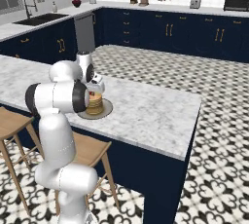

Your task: Take the strawberry from the fridge and place it on top of the pancake, located on the dining counter.

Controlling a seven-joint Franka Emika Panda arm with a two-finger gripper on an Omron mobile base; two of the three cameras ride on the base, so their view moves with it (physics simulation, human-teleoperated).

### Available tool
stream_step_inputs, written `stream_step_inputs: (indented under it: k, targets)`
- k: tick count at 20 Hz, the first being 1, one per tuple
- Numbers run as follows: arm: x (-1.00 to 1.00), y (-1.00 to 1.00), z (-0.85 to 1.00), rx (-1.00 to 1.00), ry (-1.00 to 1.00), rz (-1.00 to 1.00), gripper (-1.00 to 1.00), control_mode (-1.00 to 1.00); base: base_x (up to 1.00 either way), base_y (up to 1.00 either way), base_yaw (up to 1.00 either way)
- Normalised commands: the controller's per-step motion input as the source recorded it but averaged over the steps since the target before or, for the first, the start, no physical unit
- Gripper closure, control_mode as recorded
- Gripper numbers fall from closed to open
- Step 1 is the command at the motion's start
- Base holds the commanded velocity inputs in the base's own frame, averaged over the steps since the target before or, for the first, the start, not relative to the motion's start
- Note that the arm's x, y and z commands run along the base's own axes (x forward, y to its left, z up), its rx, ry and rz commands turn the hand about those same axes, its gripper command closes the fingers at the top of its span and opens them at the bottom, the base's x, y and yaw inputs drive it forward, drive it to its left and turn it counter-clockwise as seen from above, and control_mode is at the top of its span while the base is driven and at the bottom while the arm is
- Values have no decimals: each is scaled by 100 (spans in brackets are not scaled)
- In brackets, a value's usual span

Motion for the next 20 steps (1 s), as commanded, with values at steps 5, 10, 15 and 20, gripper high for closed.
stream_step_inputs:
  k: [5,10,15,20]
  targets:
    - [33,4,-17,-1,3,0,100,-100,0,0,0]
    - [0,0,-18,0,0,0,100,-100,0,0,0]
    - [0,0,-23,0,0,0,100,-100,0,0,0]
    - [-4,-3,-12,0,-4,0,100,-100,0,0,0]
